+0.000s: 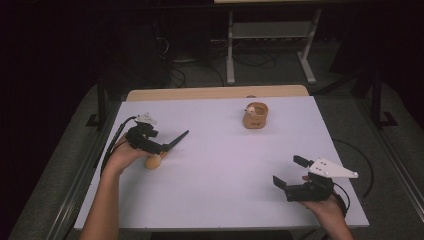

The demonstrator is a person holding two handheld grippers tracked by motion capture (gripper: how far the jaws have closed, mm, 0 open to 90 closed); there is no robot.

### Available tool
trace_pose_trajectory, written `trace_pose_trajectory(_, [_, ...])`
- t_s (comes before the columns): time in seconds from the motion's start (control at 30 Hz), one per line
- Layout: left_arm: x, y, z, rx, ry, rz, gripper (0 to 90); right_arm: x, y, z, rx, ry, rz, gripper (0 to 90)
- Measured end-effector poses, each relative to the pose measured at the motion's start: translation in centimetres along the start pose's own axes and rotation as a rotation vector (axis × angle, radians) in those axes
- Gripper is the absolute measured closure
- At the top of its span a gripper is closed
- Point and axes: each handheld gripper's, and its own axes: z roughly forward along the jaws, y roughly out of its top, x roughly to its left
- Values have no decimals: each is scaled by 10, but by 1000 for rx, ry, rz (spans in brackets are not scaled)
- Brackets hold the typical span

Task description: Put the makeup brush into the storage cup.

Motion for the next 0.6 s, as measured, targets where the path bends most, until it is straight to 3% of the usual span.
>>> trace_pose_trajectory(0.6, [1, -2, 6, 80, 20, 7, 228, 0, 0, 0, 0, 0, 0, 0])
